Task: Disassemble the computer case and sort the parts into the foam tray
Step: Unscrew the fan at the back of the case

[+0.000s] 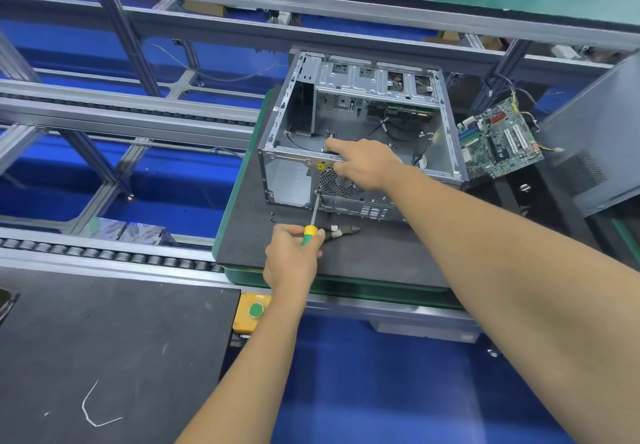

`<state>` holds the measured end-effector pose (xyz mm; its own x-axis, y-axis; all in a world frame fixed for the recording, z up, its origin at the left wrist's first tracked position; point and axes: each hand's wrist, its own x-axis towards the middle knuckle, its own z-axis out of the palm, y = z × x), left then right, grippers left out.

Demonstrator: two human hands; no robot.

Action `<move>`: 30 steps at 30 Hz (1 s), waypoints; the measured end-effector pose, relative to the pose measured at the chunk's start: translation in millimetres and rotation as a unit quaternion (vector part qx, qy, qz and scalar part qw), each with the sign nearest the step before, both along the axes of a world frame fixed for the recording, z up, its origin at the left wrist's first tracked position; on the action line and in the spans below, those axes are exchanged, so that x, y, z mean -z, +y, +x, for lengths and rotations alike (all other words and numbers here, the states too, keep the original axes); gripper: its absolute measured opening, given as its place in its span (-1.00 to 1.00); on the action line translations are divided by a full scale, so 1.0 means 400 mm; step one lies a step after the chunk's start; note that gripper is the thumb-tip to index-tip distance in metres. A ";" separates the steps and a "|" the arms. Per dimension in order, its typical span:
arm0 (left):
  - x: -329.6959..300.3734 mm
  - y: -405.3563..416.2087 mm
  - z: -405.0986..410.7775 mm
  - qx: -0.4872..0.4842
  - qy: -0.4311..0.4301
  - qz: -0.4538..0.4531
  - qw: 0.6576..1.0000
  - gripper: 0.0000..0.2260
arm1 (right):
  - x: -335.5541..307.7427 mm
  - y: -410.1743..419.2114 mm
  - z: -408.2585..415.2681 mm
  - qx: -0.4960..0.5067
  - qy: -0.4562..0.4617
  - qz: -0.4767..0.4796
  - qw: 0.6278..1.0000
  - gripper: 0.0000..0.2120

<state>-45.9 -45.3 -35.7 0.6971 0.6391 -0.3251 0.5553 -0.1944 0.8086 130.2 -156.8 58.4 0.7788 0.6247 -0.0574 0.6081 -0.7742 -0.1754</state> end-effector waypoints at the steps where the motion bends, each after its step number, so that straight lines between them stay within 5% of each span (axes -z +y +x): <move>1: 0.002 -0.007 -0.007 -0.008 0.003 0.024 1.000 -0.70 | 0.000 0.000 0.000 -0.001 0.001 0.000 1.000 -0.83; 5: 0.021 -0.025 -0.012 -0.040 -0.050 -0.021 0.998 -0.75 | -0.002 0.000 -0.001 0.004 0.006 0.000 1.000 -0.81; 7: 0.025 -0.033 -0.008 -0.038 -0.109 -0.160 0.980 -0.77 | -0.003 0.001 -0.001 0.006 0.008 -0.001 1.000 -0.80; 10: 0.016 0.001 -0.008 -0.045 -0.095 -0.511 0.853 -0.74 | -0.004 0.001 -0.001 0.003 0.006 0.000 1.000 -0.77; 11: 0.019 0.019 -0.009 -0.033 -0.087 -0.580 0.809 -0.73 | -0.003 0.000 -0.001 0.003 0.004 0.002 1.000 -0.77; 13: 0.026 0.039 -0.006 -0.002 -0.082 -0.614 0.785 -0.71 | -0.001 0.001 0.000 -0.001 0.002 0.002 1.000 -0.76; 17: 0.025 0.009 0.010 0.010 -0.089 -0.422 0.902 -0.55 | -0.003 0.001 0.001 0.004 -0.001 0.000 1.000 -0.73; 19: 0.025 -0.004 0.013 0.001 -0.098 -0.346 0.933 -0.62 | -0.006 0.001 0.003 0.009 0.006 -0.005 1.000 -0.72; 26: 0.045 0.020 -0.004 -0.001 -0.076 -0.168 0.983 -0.78 | -0.002 0.011 0.014 0.010 0.007 -0.024 1.000 -0.54; 30: 0.034 0.003 0.005 -0.010 -0.077 -0.291 0.954 -0.68 | 0.005 0.012 0.017 0.001 0.002 -0.024 1.000 -0.56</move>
